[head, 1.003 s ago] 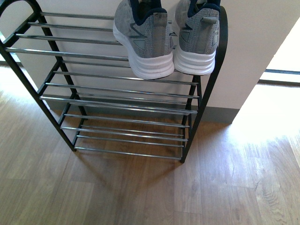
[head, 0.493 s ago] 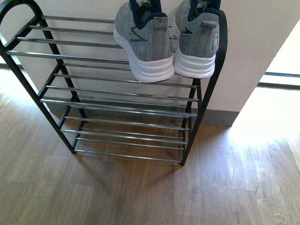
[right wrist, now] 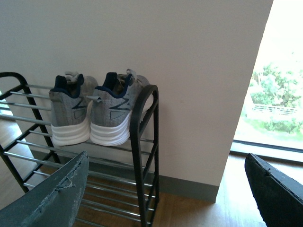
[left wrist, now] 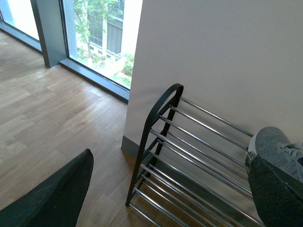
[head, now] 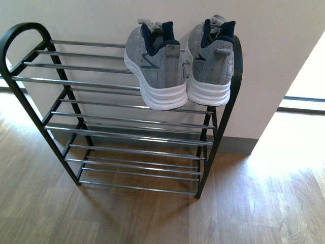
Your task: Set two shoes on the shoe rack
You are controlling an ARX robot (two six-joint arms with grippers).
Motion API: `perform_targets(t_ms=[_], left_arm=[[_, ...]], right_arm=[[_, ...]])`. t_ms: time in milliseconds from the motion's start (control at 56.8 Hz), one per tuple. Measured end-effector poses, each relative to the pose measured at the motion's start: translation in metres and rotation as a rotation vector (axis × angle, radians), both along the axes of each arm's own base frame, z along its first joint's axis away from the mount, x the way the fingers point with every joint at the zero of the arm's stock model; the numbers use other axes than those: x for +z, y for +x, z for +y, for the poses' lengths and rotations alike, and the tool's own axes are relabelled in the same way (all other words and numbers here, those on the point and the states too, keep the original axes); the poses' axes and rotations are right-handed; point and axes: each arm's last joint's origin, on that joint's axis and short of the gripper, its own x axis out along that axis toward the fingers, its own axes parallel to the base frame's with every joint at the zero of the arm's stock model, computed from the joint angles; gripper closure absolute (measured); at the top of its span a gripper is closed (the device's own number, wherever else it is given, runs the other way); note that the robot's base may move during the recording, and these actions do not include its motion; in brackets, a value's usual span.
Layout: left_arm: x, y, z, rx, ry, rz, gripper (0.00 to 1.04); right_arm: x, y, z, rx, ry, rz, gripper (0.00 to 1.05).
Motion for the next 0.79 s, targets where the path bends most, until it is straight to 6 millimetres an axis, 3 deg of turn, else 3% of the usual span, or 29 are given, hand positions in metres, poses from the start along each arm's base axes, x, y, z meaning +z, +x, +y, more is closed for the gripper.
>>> perform_targets(t_ms=[352, 511, 687, 792], left_arm=[[-0.007, -0.008, 0.011, 0.025, -0.007, -0.023, 0.09], [-0.021, -0.014, 0.022, -0.295, 0.11, -0.157, 0.35], [-0.042, -0.022, 0.034, -0.353, 0.227, -0.14, 0.65], [-0.053, -0.027, 0.042, -0.349, 0.246, -0.143, 0.91]], right_arm=[[0.0, 0.0, 0.0, 0.0, 0.0, 0.0, 0.09], [0.0, 0.0, 0.0, 0.0, 0.0, 0.0, 0.09], [0.0, 0.0, 0.0, 0.0, 0.0, 0.0, 0.09], [0.0, 0.0, 0.0, 0.0, 0.0, 0.0, 0.09]])
